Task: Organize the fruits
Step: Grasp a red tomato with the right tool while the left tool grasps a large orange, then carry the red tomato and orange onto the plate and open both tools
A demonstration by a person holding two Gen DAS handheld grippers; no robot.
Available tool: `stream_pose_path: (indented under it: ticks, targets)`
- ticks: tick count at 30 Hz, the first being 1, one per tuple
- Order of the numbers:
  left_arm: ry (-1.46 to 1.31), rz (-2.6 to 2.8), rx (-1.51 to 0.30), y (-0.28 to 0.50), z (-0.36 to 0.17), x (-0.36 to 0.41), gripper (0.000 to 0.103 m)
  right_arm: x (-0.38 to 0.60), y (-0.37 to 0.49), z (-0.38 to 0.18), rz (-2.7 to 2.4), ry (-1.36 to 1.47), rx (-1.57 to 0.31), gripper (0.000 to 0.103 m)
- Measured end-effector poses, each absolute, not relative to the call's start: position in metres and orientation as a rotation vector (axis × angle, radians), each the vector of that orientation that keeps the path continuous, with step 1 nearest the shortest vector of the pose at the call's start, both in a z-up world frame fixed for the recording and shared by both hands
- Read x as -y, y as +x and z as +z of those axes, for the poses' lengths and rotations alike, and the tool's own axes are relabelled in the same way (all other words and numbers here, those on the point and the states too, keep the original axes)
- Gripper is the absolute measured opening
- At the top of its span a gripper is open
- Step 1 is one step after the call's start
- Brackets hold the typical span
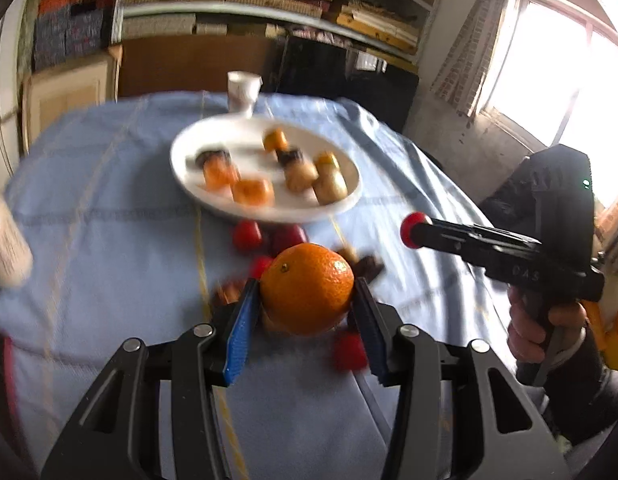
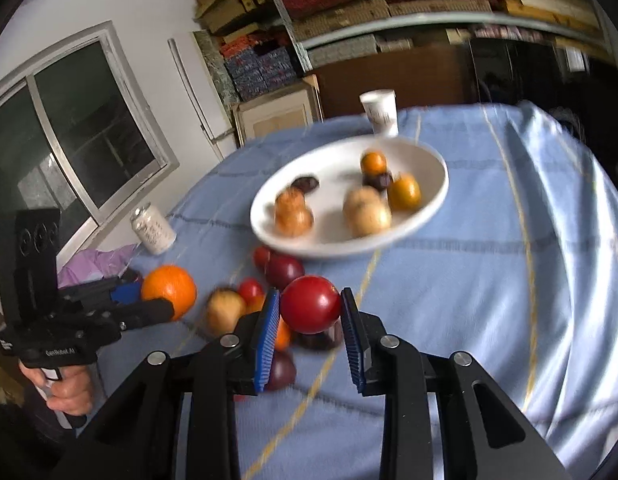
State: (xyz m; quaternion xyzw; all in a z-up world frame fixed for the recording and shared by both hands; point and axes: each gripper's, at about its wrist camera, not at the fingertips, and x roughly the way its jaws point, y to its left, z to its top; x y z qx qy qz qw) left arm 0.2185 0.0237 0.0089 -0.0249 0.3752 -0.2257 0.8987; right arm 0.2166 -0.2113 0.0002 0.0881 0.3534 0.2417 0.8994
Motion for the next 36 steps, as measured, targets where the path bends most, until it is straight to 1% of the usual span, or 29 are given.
stream_pose_path:
  ticks: [5,10,15,18,21,22,23,24,25,26,28,29,30,31,36]
  targets:
    - [-0.068,-0.445,-0.757,0.271,0.032,-0.019,0.047,0.199,0.257,0.012,0.456,0.170,-0.688,0.031]
    - [-0.082,-0.420,-0.796,0.341,0.037,-0.006,0.047,0.178,0.295,-0.001,0.441,0.157,-0.710,0.031]
    - [-0.042,-0.374,-0.849,0.397,0.023,0.012,0.047,0.159,0.312,-0.013,0.438,0.109,-0.727,0.031]
    - [-0.007,-0.363,-0.885,0.417,0.008,0.022,0.047,0.153,0.318,-0.021,0.441,0.083,-0.743,0.031]
    - [0.011,-0.348,-0.920,0.430,-0.005,0.028,0.047,0.151,0.319,-0.025,0.453,0.083,-0.754,0.033]
    - [0.013,-0.340,-0.930,0.432,-0.007,0.027,0.048,0.151,0.317,-0.024,0.458,0.086,-0.749,0.036]
    - [0.008,-0.343,-0.931,0.431,-0.007,0.026,0.060,0.151,0.315,-0.023,0.459,0.086,-0.743,0.044]
    - [0.003,-0.340,-0.915,0.428,-0.005,0.023,0.075,0.154,0.312,-0.019,0.449,0.086,-0.726,0.046]
    - [0.001,-0.317,-0.881,0.422,0.001,0.019,0.080,0.155,0.309,-0.015,0.444,0.090,-0.713,0.048]
    - [0.003,-0.299,-0.858,0.415,0.004,0.016,0.083,0.158,0.306,-0.011,0.445,0.095,-0.701,0.048]
    - [0.022,-0.264,-0.815,0.397,0.016,0.008,0.084,0.164,0.298,-0.003,0.444,0.111,-0.680,0.048]
    - [0.032,-0.241,-0.807,0.390,0.020,0.006,0.087,0.168,0.295,-0.001,0.441,0.119,-0.673,0.048]
    - [0.050,-0.198,-0.790,0.378,0.024,0.002,0.093,0.171,0.291,0.001,0.439,0.127,-0.669,0.049]
    - [0.060,-0.164,-0.767,0.366,0.026,-0.002,0.095,0.175,0.285,0.002,0.434,0.135,-0.667,0.051]
    - [0.095,-0.016,-0.730,0.310,0.020,-0.017,0.096,0.193,0.263,-0.008,0.424,0.189,-0.693,0.055]
